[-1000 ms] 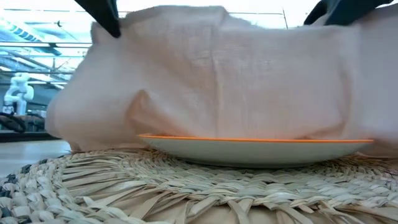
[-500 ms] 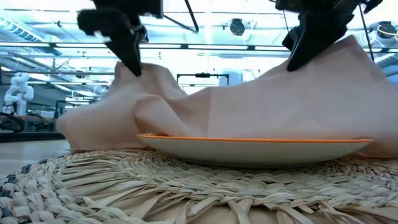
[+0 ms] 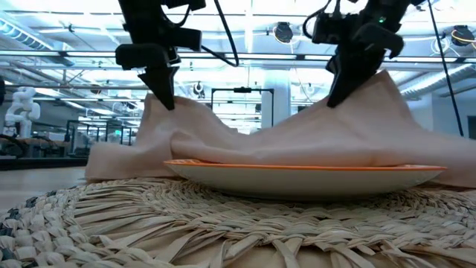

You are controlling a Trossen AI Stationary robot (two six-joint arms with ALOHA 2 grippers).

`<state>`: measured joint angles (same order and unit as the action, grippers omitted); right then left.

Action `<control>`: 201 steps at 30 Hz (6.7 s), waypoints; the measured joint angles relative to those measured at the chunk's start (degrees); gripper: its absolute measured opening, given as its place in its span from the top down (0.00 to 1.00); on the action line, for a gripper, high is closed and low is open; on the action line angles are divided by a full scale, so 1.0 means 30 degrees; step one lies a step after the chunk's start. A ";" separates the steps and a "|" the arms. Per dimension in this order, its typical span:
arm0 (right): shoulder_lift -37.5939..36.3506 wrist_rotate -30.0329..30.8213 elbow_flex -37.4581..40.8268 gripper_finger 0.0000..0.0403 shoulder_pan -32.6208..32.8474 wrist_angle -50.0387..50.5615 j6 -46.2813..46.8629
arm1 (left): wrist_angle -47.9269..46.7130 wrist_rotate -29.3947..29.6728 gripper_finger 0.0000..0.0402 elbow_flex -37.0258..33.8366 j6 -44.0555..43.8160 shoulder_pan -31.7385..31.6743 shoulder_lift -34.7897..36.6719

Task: Set table place
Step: Fold the napkin

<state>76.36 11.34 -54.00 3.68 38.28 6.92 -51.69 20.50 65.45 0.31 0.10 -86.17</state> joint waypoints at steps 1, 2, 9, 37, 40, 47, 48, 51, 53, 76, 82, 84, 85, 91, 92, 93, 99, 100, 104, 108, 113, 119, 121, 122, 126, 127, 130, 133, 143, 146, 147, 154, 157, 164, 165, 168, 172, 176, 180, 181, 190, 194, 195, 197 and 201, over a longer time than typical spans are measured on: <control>0.0000 -0.0140 0.0000 1.00 -0.0280 -0.0173 -0.0238 | 0.0027 -0.0288 1.00 0.0000 0.0111 -0.0168 0.0000; 0.0000 -0.0327 0.0000 1.00 -0.0559 -0.0291 -0.0479 | 0.0136 -0.0554 1.00 0.0000 0.0245 -0.0346 0.0000; 0.0000 -0.1155 0.0000 1.00 -0.2119 -0.0580 -0.2093 | 0.0279 -0.1581 1.00 0.0000 0.1195 -0.1313 0.0000; 0.1443 -0.4403 0.0000 1.00 -0.6146 -0.0067 -0.5372 | 0.3025 -0.4836 1.00 -0.2908 0.2560 -0.3557 -0.0029; 0.1515 -0.4624 0.0000 0.99 -0.6236 -0.0044 -0.5064 | 0.3853 -0.4236 1.00 -0.2914 0.2516 -0.3563 -0.0029; 0.1515 -0.3420 0.0000 0.80 -0.6243 0.0123 -0.4330 | 0.4724 -0.3004 0.91 -0.2914 0.2516 -0.3588 -0.0029; 0.1515 -0.3240 0.0000 0.76 -0.6252 0.0182 -0.4220 | 0.4733 -0.2767 0.88 -0.2914 0.2515 -0.3624 -0.0029; 0.1515 -0.2881 0.0000 0.66 -0.6463 0.0406 -0.3926 | 0.4650 -0.2226 0.80 -0.2914 0.2509 -0.3734 -0.0029; 0.1515 -0.2870 0.0000 0.62 -0.6609 0.0542 -0.3666 | 0.4443 -0.2148 0.75 -0.2914 0.2501 -0.3815 -0.0029; 0.1522 -0.5177 0.3104 0.62 -0.1572 0.0565 0.1398 | 0.4118 -0.6370 0.60 -0.3959 -0.0569 -0.0261 -0.0029; 0.1084 -0.5292 0.3774 0.62 0.0510 -0.0415 0.3184 | 0.5298 -0.6162 0.60 -0.4213 -0.1892 0.0891 -0.0029; 0.0382 -0.5185 0.3767 0.62 0.1133 -0.0854 0.3930 | 0.5860 -0.6150 0.60 -0.4216 -0.2077 0.1291 -0.0029; 0.0009 -0.5165 0.3767 0.62 0.1462 -0.1015 0.4469 | 0.5991 -0.6133 0.60 -0.4211 -0.2236 0.1506 -0.0027; -0.1706 -0.3845 0.3759 0.62 0.4571 -0.1283 0.7830 | 0.6912 -0.5539 0.60 -0.4211 -0.2519 0.2655 -0.0022; -0.1791 -0.3437 0.3759 0.62 0.5204 -0.1290 0.8375 | 0.7191 -0.5441 0.60 -0.4211 -0.2517 0.2768 -0.0022; -0.1821 -0.3077 0.3759 0.62 0.5819 -0.1290 0.8913 | 0.7463 -0.5401 0.60 -0.4211 -0.2519 0.2854 -0.0022; -0.1312 -0.1783 0.3759 0.62 0.8206 -0.1268 1.1187 | 0.9300 -0.5360 0.60 -0.4211 -0.2504 0.3021 -0.0022; -0.1182 -0.1717 0.3759 0.62 0.8401 -0.1270 1.1388 | 0.9594 -0.5287 0.60 -0.4211 -0.2497 0.3012 -0.0022; -0.0505 -0.1377 0.3759 0.62 0.8908 -0.1216 1.1898 | 1.0785 -0.5164 0.60 -0.4211 -0.2351 0.2970 -0.0022; 0.0221 -0.0831 0.3759 0.62 0.9229 -0.1080 1.2009 | 1.1334 -0.5171 0.60 -0.4211 -0.2366 0.2975 -0.0022; 0.1054 -0.0767 0.3753 0.62 0.9340 -0.0880 1.2056 | 1.1424 -0.5177 0.60 -0.4211 -0.2466 0.2978 -0.0022; 0.1506 -0.0766 0.3752 0.62 0.9334 -0.0716 1.2333 | 1.1426 -0.5184 0.60 -0.4211 -0.2511 0.2978 -0.0022; 0.1693 -0.0767 0.3738 0.62 0.9334 -0.0743 1.2389 | 1.1426 -0.5191 0.60 -0.4211 -0.2561 0.3016 -0.0022; 0.1817 -0.0767 0.3738 0.62 0.9356 -0.0719 1.2472 | 1.1426 -0.5191 0.60 -0.4211 -0.2646 0.3021 -0.0022; 0.2410 -0.0767 0.3738 0.62 0.9546 -0.0733 1.2584 | 1.1562 -0.5216 0.60 -0.4211 -0.2840 0.3021 -0.0022; 0.2570 -0.0772 0.3738 0.62 0.9595 -0.0724 1.2651 | 1.1593 -0.5239 0.60 -0.4211 -0.2876 0.3021 -0.0022; 0.2876 -0.0711 0.3738 0.62 0.9698 -0.0679 1.2798 | 1.1633 -0.5257 0.60 -0.4211 -0.2876 0.3021 -0.0022; 0.2973 -0.0577 0.3738 0.63 0.9691 -0.0364 1.3051 | 1.1782 -0.5257 0.60 -0.4211 -0.2876 0.3014 -0.0022; 0.2973 0.0145 0.3738 0.92 0.9691 -0.0124 1.2863 | 1.3148 -0.5257 0.60 -0.4200 -0.2890 0.3014 -0.0022; 0.2973 0.0127 0.3738 0.98 0.9741 -0.0297 1.2595 | 1.3123 -0.5257 0.60 -0.4197 -0.2890 0.3014 -0.0022; 0.2973 0.0147 0.3738 0.98 0.9761 -0.0280 1.2595 | 1.3124 -0.5257 0.60 -0.4197 -0.2890 0.3014 -0.0022; 0.2958 0.0391 0.3745 1.00 0.9866 -0.1525 1.2146 | 1.3943 -0.5697 0.60 -0.4197 -0.2818 0.3007 -0.0022; 0.2936 0.0767 0.3745 1.00 0.9866 -0.2117 1.1889 | 1.4909 -0.6586 0.60 -0.4197 -0.2497 0.3093 -0.0022; 0.2363 0.2211 0.3157 1.00 0.9791 -0.2162 1.1229 | 1.7030 -0.6634 0.60 -0.4197 -0.1799 0.3262 -0.0022; 0.2326 0.2276 0.2990 1.00 0.9717 -0.2213 1.0998 | 1.7353 -0.6629 0.60 -0.4197 -0.1739 0.3262 -0.0022; 0.2297 0.2766 0.2379 1.00 0.9448 -0.2136 1.0159 | 1.8474 -0.6627 0.60 -0.4167 -0.1340 0.3262 -0.0270; 0.2295 0.3196 0.1455 1.00 0.8974 -0.1762 0.9059 | 1.8828 -0.6861 0.60 -0.3552 -0.1133 0.3269 -0.1384; 0.2295 0.3109 0.0704 1.00 0.8407 -0.1075 0.8346 | 1.8782 -0.6895 0.60 -0.2482 -0.0938 0.3276 -0.3029; 0.2295 0.3109 -0.0290 1.00 0.8132 -0.0561 0.7629 | 1.9004 -0.6505 0.60 -0.1305 -0.0945 0.3269 -0.4378; 0.2295 0.3115 -0.0552 1.00 0.8125 -0.0377 0.7448 | 1.9206 -0.6224 0.60 -0.1012 -0.0945 0.3269 -0.4668; 0.2295 0.3111 -0.1885 1.00 0.7480 0.0680 0.6470 | 2.0679 -0.5261 0.60 0.1272 -0.1511 0.3276 -0.6629; 0.2295 0.3087 -0.2191 1.00 0.7143 0.1046 0.6090 | 2.0590 -0.5249 0.60 0.2174 -0.1996 0.3299 -0.7574; 0.2295 0.3081 -0.2260 1.00 0.7047 0.1156 0.6042 | 2.0511 -0.5214 0.60 0.2373 -0.2045 0.3329 -0.7781; 0.2295 0.3055 -0.2378 1.00 0.6873 0.1557 0.6028 | 2.0520 -0.4634 0.60 0.2638 -0.2471 0.3425 -0.8109; 0.2295 0.2737 -0.2470 1.00 0.6529 0.1897 0.5878 | 2.0659 -0.1831 0.60 0.2790 -0.2970 0.3759 -0.8366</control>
<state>83.24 19.55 -61.41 23.27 43.97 24.56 10.29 15.01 73.82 -8.60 11.38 -111.27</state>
